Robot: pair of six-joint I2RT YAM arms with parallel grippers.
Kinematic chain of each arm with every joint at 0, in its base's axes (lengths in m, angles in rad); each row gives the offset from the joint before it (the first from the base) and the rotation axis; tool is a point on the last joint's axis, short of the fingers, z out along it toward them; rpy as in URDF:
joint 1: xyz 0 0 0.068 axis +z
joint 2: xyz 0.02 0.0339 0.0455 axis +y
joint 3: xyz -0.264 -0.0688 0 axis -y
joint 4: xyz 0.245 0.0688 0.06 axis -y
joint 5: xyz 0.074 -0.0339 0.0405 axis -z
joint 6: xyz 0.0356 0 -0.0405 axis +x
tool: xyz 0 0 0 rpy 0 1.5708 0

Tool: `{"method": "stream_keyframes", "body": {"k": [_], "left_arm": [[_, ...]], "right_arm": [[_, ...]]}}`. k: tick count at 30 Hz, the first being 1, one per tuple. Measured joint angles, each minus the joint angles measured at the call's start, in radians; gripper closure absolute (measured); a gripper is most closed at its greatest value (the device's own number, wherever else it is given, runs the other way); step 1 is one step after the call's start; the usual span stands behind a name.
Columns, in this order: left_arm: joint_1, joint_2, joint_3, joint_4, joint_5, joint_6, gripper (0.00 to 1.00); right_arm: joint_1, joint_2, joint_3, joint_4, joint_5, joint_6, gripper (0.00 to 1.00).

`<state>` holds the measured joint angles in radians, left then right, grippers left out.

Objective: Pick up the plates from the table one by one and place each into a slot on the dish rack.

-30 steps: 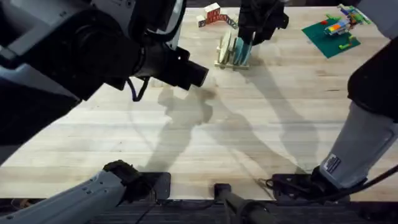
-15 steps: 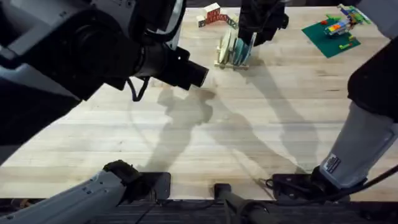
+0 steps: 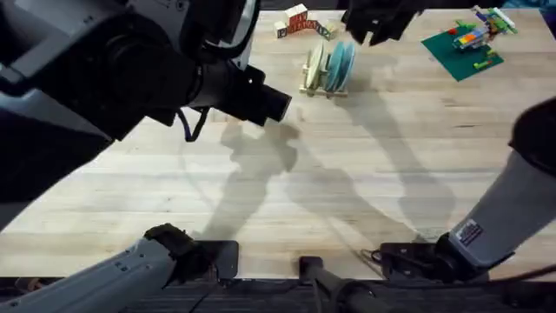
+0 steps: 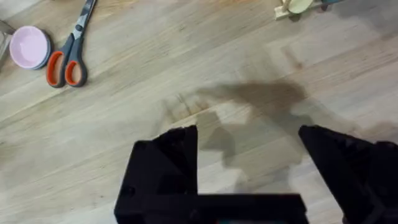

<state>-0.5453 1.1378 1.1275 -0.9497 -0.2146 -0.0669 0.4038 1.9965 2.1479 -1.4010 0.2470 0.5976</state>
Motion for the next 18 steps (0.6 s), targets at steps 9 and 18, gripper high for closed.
{"method": "stream_keyframes", "body": {"k": [9, 18], "left_arm": [[0.000, 0.000, 0.000, 0.000, 0.000, 0.000, 0.007], [0.000, 0.000, 0.000, 0.000, 0.000, 0.000, 0.007]], "right_arm": [[0.000, -0.102, 0.069, -0.165, 0.000, -0.071, 0.421], [0.036, -0.194, 0.069, -0.204, 0.000, -0.169, 0.006]]}}
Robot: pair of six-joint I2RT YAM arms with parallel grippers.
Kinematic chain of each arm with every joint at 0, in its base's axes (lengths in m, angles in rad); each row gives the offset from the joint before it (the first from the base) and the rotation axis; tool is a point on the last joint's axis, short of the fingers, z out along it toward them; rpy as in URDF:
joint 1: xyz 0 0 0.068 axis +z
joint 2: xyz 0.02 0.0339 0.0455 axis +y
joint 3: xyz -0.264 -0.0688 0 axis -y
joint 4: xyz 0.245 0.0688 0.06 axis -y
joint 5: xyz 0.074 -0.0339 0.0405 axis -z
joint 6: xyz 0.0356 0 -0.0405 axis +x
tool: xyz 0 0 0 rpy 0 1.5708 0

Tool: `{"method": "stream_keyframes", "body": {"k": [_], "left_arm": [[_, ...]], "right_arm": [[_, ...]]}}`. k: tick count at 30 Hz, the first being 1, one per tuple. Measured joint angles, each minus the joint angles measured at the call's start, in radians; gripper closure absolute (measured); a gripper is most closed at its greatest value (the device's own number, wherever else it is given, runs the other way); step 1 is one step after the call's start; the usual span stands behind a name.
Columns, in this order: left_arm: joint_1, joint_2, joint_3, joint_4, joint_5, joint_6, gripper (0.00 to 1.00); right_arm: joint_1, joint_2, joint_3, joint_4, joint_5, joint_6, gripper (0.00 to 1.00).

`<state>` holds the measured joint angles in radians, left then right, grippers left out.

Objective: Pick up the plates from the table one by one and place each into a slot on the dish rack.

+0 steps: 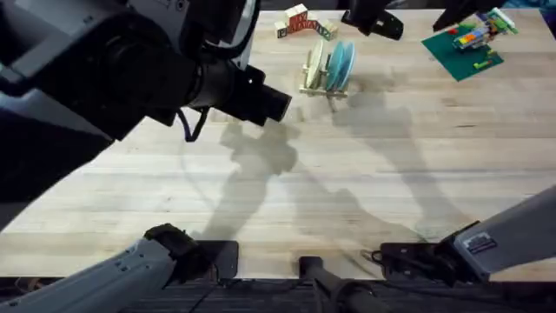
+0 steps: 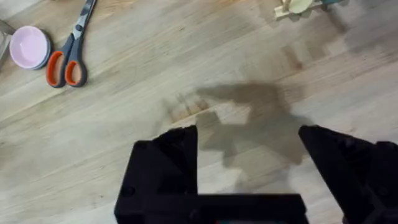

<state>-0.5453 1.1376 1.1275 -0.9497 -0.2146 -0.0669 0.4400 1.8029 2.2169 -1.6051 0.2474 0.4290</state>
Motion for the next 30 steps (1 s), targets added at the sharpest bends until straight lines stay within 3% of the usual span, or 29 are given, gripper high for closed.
{"method": "stream_keyframes", "body": {"k": [8, 12, 22, 26, 30], "left_arm": [[0.000, 0.000, 0.000, 0.000, 0.000, 0.000, 0.007], [0.000, 0.000, 0.000, 0.000, 0.000, 0.000, 0.008], [0.000, 0.000, 0.000, 0.000, 0.000, 0.000, 0.007], [0.000, 0.000, 0.000, 0.000, 0.000, 0.000, 0.007], [0.000, 0.000, 0.000, 0.000, 0.000, 0.000, 0.007]], "right_arm": [[0.081, -0.115, -0.061, 0.003, 0.031, -0.048, 0.006], [0.089, -0.232, -0.232, 0.092, 0.045, -0.055, 0.006], [0.089, -0.589, -0.824, 0.480, 0.020, -0.060, 0.005], [0.089, -0.661, -0.945, 0.524, 0.017, -0.060, 0.005], [0.089, -0.666, -0.972, 0.526, 0.017, -0.060, 0.005]]}}
